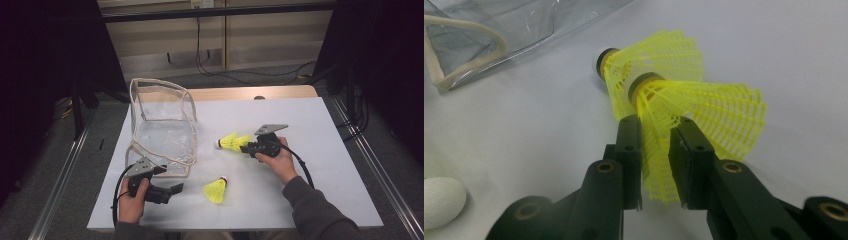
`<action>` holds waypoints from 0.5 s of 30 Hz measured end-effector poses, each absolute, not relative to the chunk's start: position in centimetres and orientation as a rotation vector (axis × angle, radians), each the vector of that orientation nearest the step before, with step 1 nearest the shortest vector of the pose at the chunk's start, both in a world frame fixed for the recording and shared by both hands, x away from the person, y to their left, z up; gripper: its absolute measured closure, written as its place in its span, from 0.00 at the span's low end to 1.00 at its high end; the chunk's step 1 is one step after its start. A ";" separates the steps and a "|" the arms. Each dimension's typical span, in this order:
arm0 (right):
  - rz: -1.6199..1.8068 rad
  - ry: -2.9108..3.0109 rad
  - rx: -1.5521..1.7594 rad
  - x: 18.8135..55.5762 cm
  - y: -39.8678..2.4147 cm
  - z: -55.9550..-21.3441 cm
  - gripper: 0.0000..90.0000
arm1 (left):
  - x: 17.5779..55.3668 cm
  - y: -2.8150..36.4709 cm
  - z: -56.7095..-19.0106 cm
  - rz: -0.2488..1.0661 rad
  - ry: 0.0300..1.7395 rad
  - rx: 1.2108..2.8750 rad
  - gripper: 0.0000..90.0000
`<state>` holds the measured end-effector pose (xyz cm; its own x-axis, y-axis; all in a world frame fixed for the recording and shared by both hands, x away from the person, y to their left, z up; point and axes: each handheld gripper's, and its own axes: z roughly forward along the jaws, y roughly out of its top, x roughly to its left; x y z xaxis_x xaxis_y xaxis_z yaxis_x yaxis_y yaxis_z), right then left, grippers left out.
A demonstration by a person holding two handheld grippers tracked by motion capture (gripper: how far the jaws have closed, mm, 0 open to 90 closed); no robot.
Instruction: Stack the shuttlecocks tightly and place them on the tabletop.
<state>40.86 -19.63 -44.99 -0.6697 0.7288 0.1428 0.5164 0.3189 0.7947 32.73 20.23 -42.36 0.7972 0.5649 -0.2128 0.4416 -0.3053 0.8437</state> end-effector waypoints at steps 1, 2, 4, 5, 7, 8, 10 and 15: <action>1.274 2.342 1.135 40.8 -19.7 -44.9 0.82 | 32.7 20.2 -42.4 0.149 0.755 1.948 0.05; 1.271 2.340 1.138 40.7 -19.8 -44.9 0.82 | 32.7 20.2 -42.4 0.149 0.756 1.948 0.05; 1.270 2.339 1.133 40.5 -20.0 -44.8 0.82 | 32.7 20.2 -42.4 0.149 0.755 1.948 0.05; 1.267 2.336 1.133 40.5 -20.1 -44.7 0.82 | 32.7 20.2 -42.3 0.149 0.755 1.948 0.05; 1.266 2.334 1.130 40.3 -20.3 -44.6 0.82 | 32.7 20.2 -42.3 0.150 0.755 1.947 0.05; 1.269 2.334 1.128 40.3 -20.4 -44.6 0.83 | 32.7 20.2 -42.3 0.149 0.755 1.948 0.05; 1.265 2.346 1.126 40.1 -20.6 -44.5 0.90 | 32.7 20.2 -42.3 0.150 0.755 1.947 0.05; 1.259 2.366 1.099 40.1 -20.8 -44.6 0.98 | 32.7 20.2 -42.3 0.149 0.755 1.949 0.05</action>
